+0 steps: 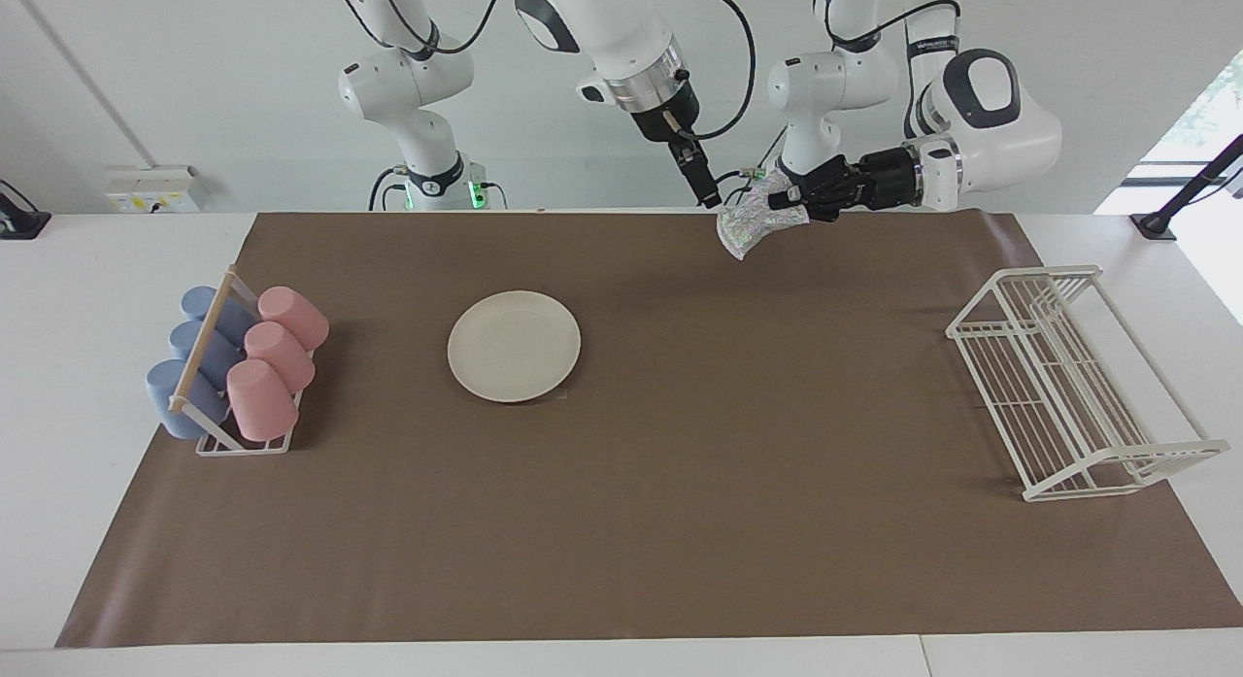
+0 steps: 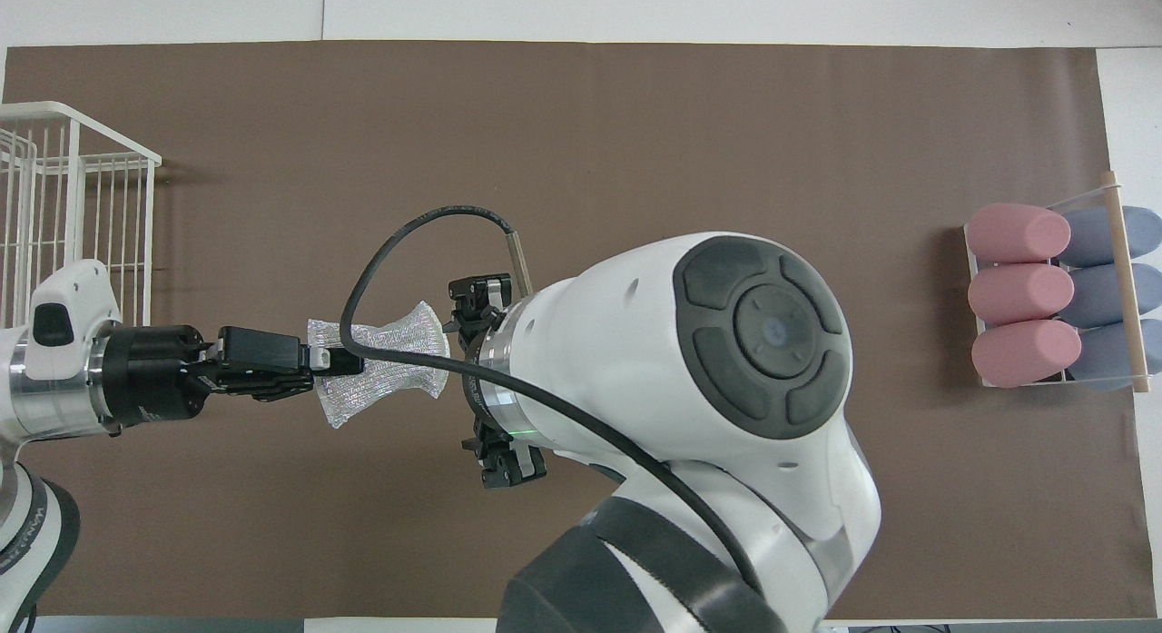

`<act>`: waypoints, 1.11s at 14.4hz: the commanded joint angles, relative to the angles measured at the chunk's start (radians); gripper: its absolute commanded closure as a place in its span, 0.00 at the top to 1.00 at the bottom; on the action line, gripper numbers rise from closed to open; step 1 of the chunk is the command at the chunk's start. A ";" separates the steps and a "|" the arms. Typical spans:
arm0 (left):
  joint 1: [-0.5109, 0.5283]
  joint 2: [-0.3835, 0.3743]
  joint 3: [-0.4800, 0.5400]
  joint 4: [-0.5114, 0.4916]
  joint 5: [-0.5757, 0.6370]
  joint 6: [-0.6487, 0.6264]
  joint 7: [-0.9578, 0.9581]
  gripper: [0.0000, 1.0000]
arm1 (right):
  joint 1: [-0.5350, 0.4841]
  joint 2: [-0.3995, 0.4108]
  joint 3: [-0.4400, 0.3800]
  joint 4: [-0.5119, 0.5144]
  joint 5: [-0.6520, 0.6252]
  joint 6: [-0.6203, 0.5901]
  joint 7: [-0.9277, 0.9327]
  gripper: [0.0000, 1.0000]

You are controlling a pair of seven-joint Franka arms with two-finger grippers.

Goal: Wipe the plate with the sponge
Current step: 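Extend the sponge with the left gripper while the right gripper reaches it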

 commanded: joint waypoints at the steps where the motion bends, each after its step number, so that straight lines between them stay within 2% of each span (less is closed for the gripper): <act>1: -0.016 0.014 0.013 -0.051 -0.082 -0.031 0.117 0.00 | 0.039 -0.035 -0.001 -0.100 0.022 0.105 0.008 1.00; 4: -0.034 0.017 0.013 -0.053 -0.097 -0.040 0.146 0.00 | 0.066 -0.038 -0.001 -0.155 0.022 0.200 0.007 1.00; 15: -0.056 0.016 0.014 -0.054 -0.097 -0.049 0.150 0.00 | 0.065 -0.044 -0.001 -0.210 0.008 0.275 -0.021 1.00; 16: -0.056 0.016 0.014 -0.054 -0.097 -0.049 0.150 0.00 | 0.066 -0.048 -0.001 -0.219 0.010 0.286 -0.022 0.88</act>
